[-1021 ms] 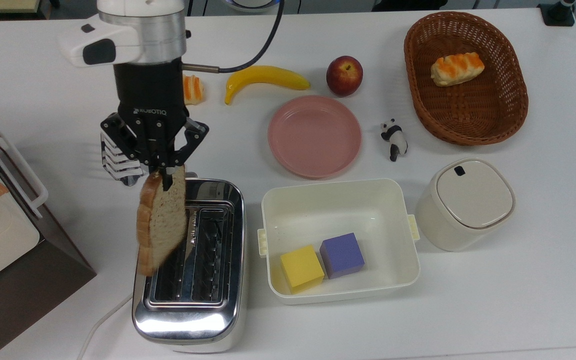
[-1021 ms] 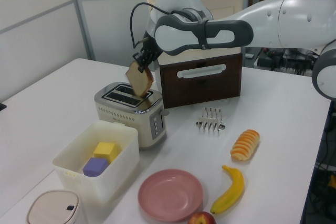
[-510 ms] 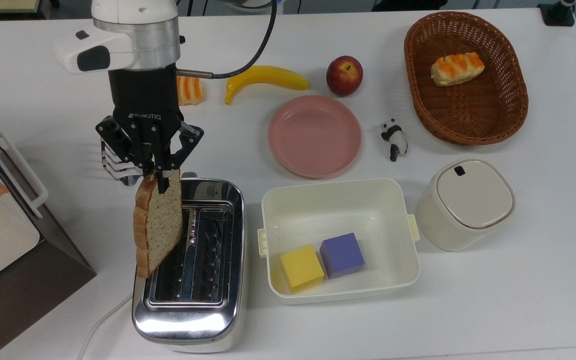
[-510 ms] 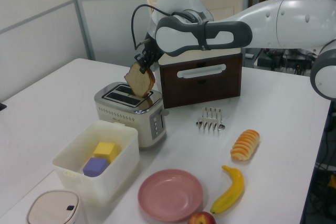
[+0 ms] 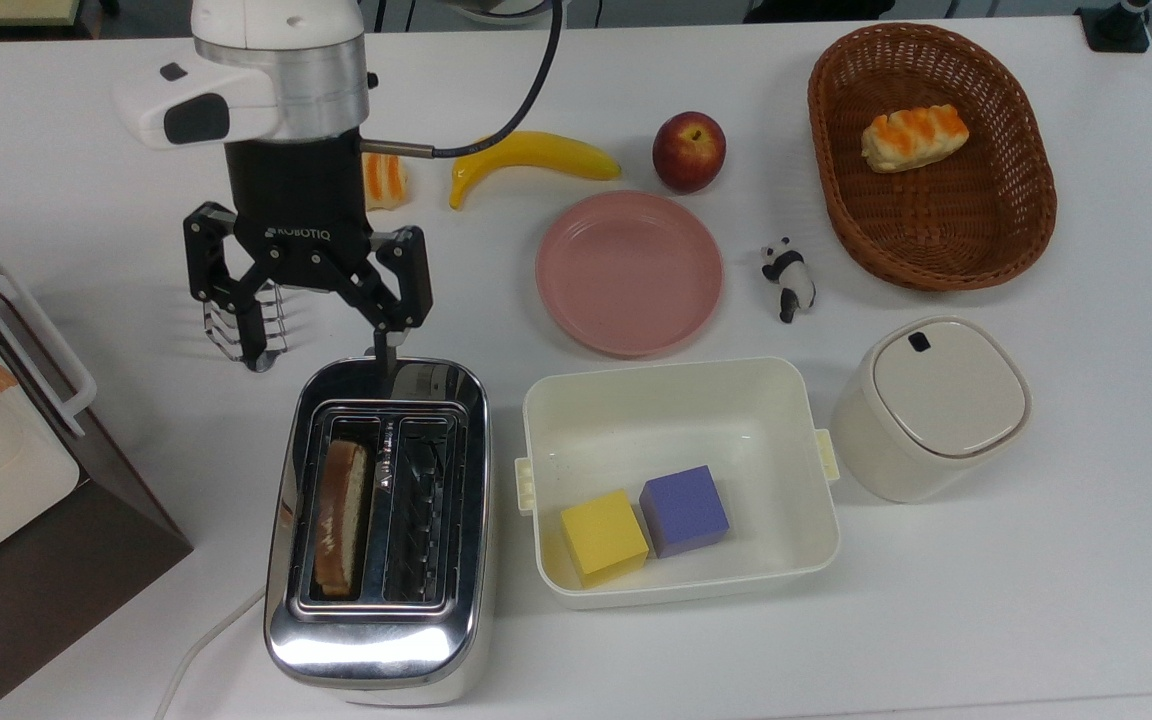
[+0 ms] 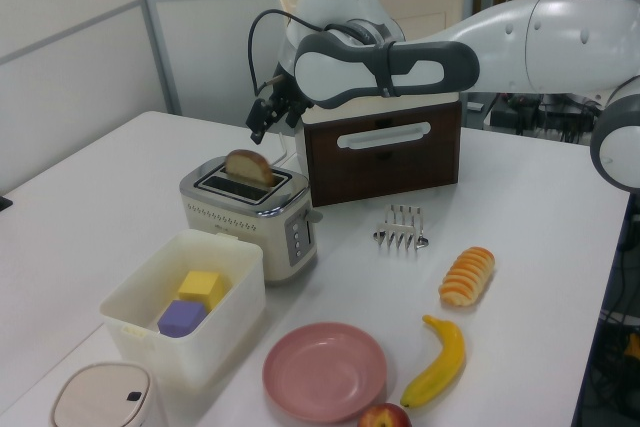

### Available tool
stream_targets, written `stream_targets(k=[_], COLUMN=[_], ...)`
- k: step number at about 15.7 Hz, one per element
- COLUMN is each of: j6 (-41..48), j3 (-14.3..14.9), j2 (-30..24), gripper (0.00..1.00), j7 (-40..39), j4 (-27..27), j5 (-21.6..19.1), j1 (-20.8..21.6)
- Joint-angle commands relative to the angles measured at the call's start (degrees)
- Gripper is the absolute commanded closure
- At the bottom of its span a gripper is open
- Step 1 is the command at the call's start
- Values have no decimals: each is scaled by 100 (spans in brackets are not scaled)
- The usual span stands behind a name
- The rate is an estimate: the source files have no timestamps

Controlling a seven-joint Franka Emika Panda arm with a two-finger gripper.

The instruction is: Put the bread in the toaster

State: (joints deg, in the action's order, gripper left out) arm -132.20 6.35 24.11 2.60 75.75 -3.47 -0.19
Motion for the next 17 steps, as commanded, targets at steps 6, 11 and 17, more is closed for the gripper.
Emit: stream_targets(k=[6, 11, 17], j6=[3918, 4132, 4097], j3=[24, 25, -2], j2=[-1266, -2128, -2384], gripper=[0, 0, 0], j7=[57, 13, -31], j4=[526, 1449, 1724], j5=[328, 434, 434], j1=[475, 687, 609])
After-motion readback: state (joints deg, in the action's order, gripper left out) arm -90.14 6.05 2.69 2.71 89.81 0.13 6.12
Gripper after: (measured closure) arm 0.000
